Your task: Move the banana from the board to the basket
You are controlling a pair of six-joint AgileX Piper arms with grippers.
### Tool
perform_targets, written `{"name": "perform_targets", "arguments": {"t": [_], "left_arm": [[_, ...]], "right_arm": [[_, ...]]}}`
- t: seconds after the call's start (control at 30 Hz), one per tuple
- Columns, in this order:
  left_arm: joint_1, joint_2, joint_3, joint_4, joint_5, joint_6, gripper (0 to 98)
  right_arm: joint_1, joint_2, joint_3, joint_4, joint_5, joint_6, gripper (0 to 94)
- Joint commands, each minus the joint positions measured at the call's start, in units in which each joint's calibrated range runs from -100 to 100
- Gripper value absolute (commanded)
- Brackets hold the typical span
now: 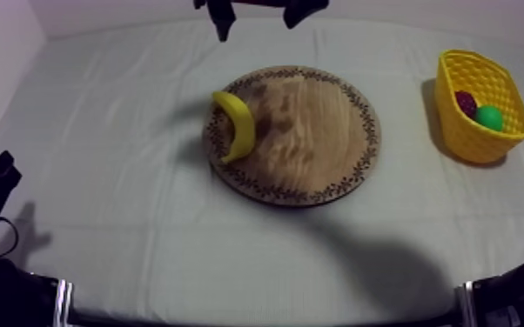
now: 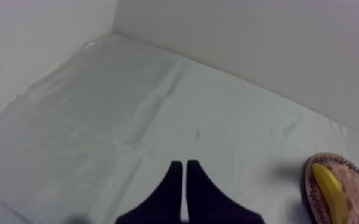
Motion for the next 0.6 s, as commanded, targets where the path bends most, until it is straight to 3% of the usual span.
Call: {"name": "perform_targets", "arguments": {"t": [0.0,0.57], "left_arm": [[0.0,0.0,0.0,-0.01,0.0,0.0,0.1],[0.0,0.0,0.0,-0.01,0.0,0.0,0.1]], "right_arm": [[0.0,0.1,0.7,-0.1,0.0,-0.2,74.5],[-0.2,11.9,6.1,-4.7,-1.0,-0.1,86.9]]}}
